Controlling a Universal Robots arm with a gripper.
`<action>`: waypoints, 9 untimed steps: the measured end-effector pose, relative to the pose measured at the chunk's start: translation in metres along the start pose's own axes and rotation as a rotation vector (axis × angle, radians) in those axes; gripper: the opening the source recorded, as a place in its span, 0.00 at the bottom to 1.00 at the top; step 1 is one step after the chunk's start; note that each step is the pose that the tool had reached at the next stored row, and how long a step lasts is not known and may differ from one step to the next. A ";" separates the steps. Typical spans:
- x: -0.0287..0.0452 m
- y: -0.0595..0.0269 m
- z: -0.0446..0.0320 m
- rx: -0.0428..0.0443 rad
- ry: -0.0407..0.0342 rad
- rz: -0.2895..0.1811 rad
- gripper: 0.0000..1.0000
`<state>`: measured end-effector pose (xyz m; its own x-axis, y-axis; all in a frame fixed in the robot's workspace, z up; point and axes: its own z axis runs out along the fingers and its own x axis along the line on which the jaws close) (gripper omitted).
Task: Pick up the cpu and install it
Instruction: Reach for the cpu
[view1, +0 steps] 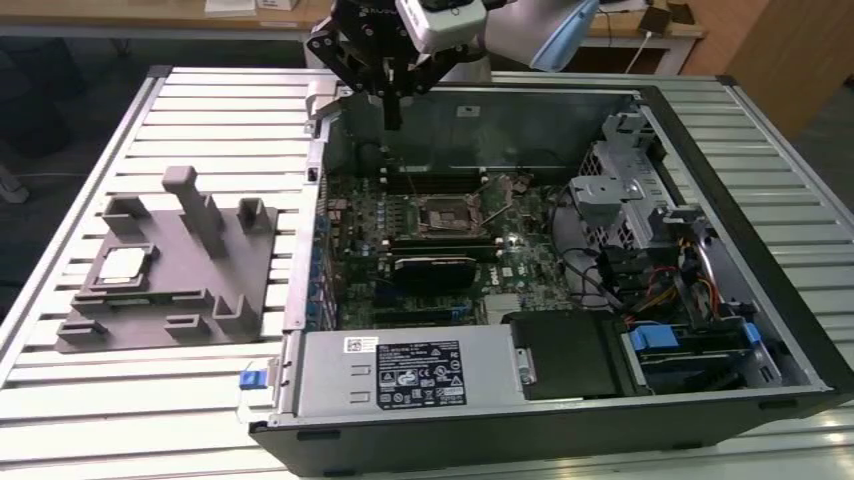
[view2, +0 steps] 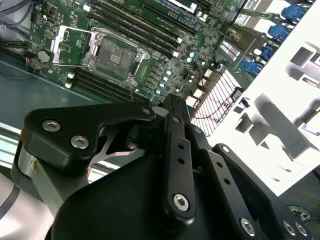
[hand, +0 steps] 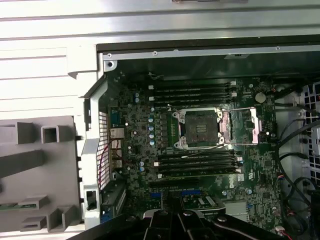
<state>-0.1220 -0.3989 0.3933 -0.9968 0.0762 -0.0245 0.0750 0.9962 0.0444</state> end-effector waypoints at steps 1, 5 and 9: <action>0.0003 0.0000 0.0000 0.0000 -0.0001 0.000 0.11; 0.0030 -0.0002 -0.0001 0.0000 0.0000 0.000 0.11; 0.0076 -0.0006 -0.0002 0.0000 0.0000 0.000 0.11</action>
<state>-0.1297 -0.3989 0.3933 -0.9968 0.0762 -0.0245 0.0750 0.9962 0.0443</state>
